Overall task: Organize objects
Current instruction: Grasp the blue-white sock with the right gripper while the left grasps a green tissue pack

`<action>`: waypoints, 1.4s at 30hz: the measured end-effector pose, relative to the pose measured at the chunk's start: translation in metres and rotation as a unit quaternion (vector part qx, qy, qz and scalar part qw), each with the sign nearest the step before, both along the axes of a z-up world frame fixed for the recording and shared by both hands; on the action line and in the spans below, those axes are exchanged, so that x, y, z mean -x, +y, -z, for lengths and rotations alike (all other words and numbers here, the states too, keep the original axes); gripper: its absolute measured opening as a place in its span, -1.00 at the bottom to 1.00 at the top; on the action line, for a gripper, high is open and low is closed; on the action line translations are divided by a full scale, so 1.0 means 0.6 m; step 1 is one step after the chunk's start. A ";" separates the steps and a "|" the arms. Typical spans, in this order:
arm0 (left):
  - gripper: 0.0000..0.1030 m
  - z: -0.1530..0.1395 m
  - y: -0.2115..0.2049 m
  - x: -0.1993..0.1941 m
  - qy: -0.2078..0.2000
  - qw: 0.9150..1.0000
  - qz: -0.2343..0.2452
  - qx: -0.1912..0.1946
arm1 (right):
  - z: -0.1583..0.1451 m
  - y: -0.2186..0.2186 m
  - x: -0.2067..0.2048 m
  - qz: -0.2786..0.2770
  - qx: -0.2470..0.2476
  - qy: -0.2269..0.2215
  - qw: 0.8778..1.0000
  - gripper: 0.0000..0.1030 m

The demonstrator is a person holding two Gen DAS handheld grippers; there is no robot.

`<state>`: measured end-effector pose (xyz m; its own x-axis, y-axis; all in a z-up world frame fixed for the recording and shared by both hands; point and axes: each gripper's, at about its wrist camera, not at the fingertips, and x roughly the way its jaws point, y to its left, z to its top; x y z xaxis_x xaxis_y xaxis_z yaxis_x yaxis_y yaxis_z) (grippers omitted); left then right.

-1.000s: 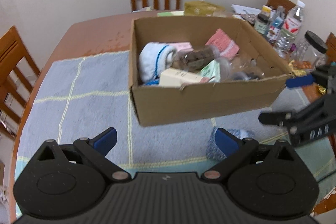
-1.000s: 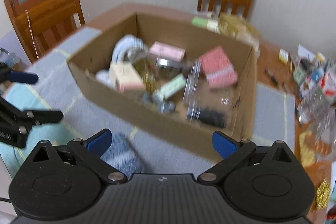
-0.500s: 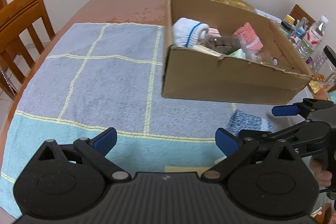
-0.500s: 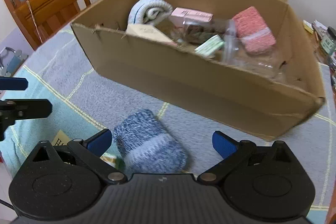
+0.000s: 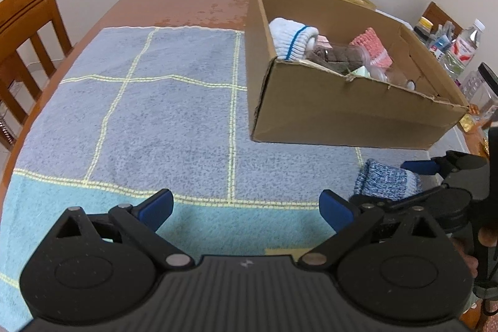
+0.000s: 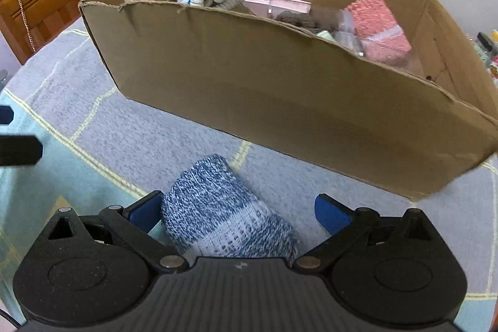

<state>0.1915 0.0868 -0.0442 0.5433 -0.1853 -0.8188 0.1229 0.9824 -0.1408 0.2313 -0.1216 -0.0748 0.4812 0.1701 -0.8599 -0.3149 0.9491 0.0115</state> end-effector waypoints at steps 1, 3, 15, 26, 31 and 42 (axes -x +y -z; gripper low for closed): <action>0.93 0.002 -0.002 -0.002 0.000 1.000 0.005 0.002 | 0.000 -0.005 0.002 0.005 0.003 0.002 1.000 1.00; 0.93 0.004 -0.005 -0.005 -0.002 1.000 0.018 0.006 | 0.000 -0.019 0.007 0.022 0.006 0.003 1.000 1.00; 0.93 0.015 -0.061 0.001 -0.005 0.987 0.162 -0.007 | 0.000 -0.112 0.038 0.081 0.011 0.009 0.997 1.00; 0.93 0.042 -0.124 0.043 -0.017 0.924 0.378 -0.053 | -0.001 -0.119 0.033 0.053 0.009 0.006 0.999 1.00; 0.93 0.063 -0.138 0.041 -0.009 0.920 0.386 -0.068 | -0.002 -0.123 0.030 0.043 0.010 0.008 0.999 1.00; 0.93 0.078 -0.149 0.003 -0.011 0.946 0.316 -0.067 | 0.000 -0.129 0.037 0.035 0.010 0.007 0.999 1.00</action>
